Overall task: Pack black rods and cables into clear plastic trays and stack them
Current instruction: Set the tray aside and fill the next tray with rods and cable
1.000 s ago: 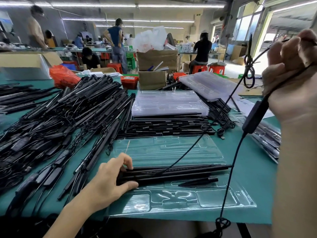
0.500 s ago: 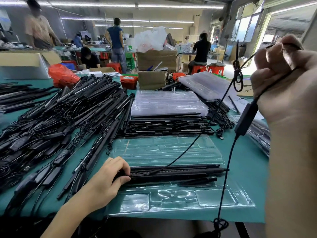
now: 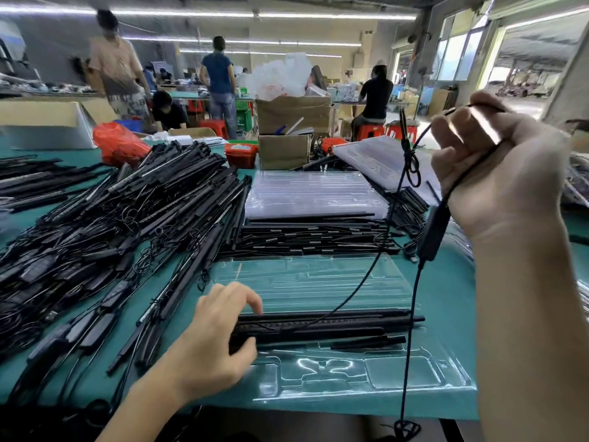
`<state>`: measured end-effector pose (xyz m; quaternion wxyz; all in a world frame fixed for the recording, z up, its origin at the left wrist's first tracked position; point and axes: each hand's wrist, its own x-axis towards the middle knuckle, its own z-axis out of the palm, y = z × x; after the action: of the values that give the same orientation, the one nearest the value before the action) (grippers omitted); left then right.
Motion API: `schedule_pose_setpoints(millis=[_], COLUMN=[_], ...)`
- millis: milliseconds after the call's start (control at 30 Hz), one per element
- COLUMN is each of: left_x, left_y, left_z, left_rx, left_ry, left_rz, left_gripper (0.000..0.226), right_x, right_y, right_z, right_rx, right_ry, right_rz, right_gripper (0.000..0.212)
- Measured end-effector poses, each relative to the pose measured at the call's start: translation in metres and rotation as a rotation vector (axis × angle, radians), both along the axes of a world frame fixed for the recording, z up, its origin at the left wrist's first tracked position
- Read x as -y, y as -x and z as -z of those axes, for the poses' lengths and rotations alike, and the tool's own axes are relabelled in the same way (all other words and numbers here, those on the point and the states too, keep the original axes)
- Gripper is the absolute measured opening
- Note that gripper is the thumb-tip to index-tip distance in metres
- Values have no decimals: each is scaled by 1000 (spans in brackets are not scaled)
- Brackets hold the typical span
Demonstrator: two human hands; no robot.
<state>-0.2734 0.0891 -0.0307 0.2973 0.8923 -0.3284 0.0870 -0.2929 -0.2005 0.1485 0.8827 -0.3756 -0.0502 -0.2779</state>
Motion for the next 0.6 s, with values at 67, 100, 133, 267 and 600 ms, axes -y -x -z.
schedule_pose_setpoints(millis=[67,100,133,267,600], left_x=[21,34,47,105,131], left_y=[9,13,16,20,6], left_z=[-12,-16,-18,-7,17], left_rx=[82,88,80,62,159], left_ry=[18,2,-24,-166,-414], left_rz=[127,207,284,448,389], left_gripper=[18,12,7,34,48], right_x=[2,0,0,-4,2], right_y=[-6,-7,-9,-9,-6], right_z=[3,4,6,7,2], right_rx=[-41,-47,-44,-44,-15], right_ry=[19,26,21,36,56], right_rz=[27,33,24,-9,5], right_gripper=[35,36,36,35,32])
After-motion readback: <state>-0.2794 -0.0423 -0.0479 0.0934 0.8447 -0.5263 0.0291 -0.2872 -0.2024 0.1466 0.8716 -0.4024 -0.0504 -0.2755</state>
